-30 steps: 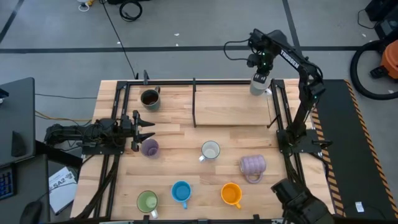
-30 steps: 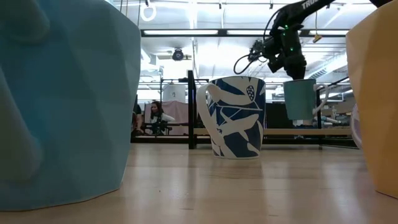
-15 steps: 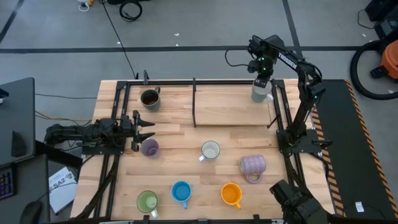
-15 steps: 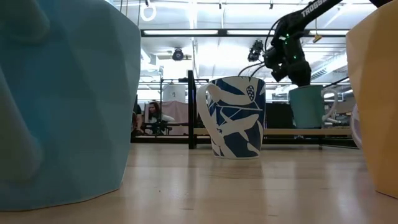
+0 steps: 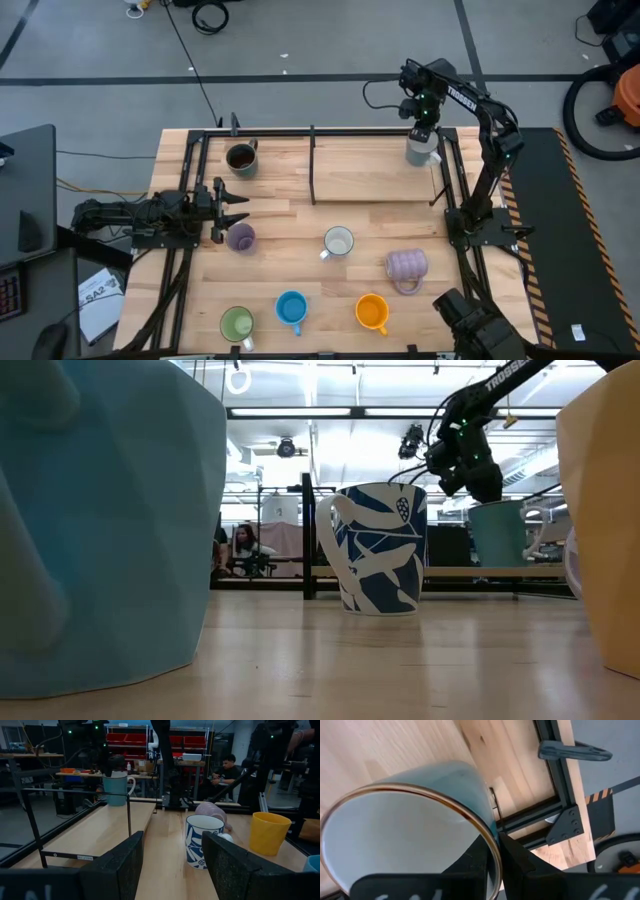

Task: Place coffee mugs
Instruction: Put the light blue mug on the shelf, then put the blue patterned mug on the shelf

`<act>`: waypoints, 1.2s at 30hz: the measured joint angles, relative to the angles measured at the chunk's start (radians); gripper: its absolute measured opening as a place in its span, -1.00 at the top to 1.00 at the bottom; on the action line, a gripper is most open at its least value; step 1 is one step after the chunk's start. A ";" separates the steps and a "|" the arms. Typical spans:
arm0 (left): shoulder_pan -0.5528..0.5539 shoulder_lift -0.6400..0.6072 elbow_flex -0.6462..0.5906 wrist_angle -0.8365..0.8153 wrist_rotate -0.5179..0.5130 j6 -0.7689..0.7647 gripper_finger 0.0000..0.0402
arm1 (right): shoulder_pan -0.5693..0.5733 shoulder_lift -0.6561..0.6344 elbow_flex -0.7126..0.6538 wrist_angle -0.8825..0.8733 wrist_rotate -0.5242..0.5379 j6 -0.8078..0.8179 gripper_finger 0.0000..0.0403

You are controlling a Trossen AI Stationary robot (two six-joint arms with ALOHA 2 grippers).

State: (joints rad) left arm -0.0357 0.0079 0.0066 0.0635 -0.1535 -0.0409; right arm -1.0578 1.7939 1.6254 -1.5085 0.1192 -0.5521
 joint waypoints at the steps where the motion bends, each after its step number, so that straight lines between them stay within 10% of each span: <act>1: 0.000 0.000 0.000 0.000 0.000 0.000 -0.03 | -0.001 0.000 0.000 0.002 0.000 0.000 0.80; 36: 0.000 0.000 0.000 0.000 0.000 0.000 -0.03 | -0.005 0.000 -0.001 0.027 0.036 0.018 0.39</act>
State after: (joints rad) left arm -0.0357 0.0082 0.0067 0.0635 -0.1535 -0.0410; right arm -1.0630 1.7939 1.6249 -1.4811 0.1555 -0.5343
